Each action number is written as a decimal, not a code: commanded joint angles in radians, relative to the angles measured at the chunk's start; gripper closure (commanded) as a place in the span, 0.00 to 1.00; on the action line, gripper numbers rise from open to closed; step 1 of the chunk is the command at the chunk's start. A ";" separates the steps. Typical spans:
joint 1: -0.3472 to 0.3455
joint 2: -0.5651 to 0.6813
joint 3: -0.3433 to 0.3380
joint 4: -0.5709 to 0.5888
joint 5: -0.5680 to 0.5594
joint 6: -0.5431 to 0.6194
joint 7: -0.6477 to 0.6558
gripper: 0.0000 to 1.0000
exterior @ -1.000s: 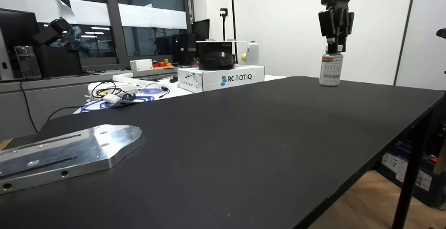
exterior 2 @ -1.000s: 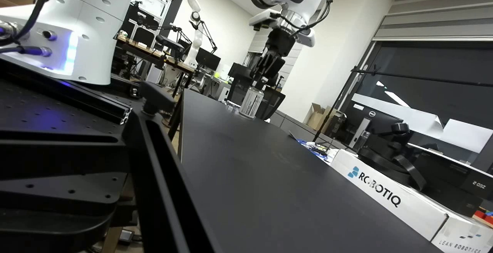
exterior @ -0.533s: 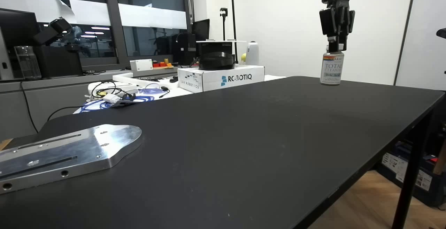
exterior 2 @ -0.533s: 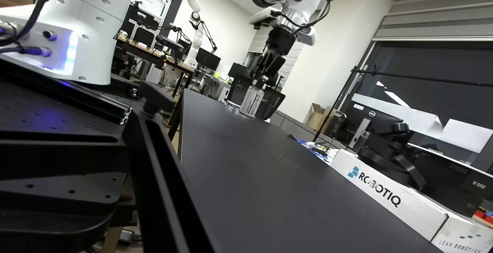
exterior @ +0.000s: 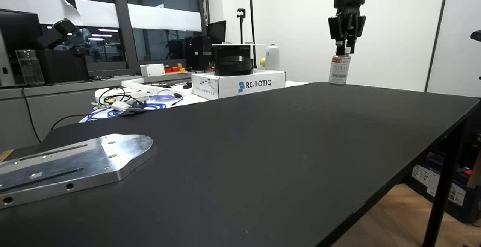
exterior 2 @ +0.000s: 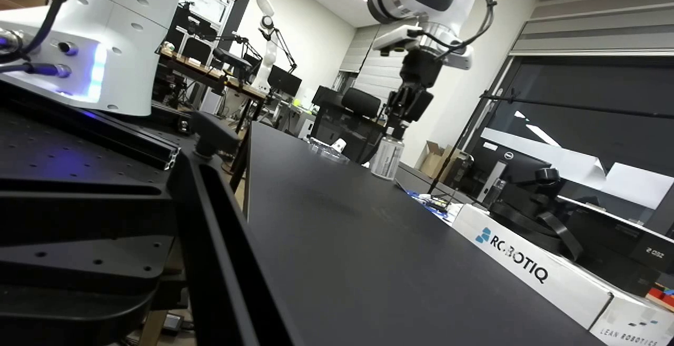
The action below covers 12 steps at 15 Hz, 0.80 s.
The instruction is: Pick up the medicine bottle and move it forward.
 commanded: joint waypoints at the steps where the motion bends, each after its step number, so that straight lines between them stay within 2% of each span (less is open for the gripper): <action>1: -0.021 0.196 -0.041 0.254 -0.006 -0.013 0.043 0.81; 8: 0.028 0.487 -0.057 0.662 0.009 -0.077 0.109 0.81; 12: 0.030 0.638 -0.028 0.886 0.083 -0.249 0.075 0.81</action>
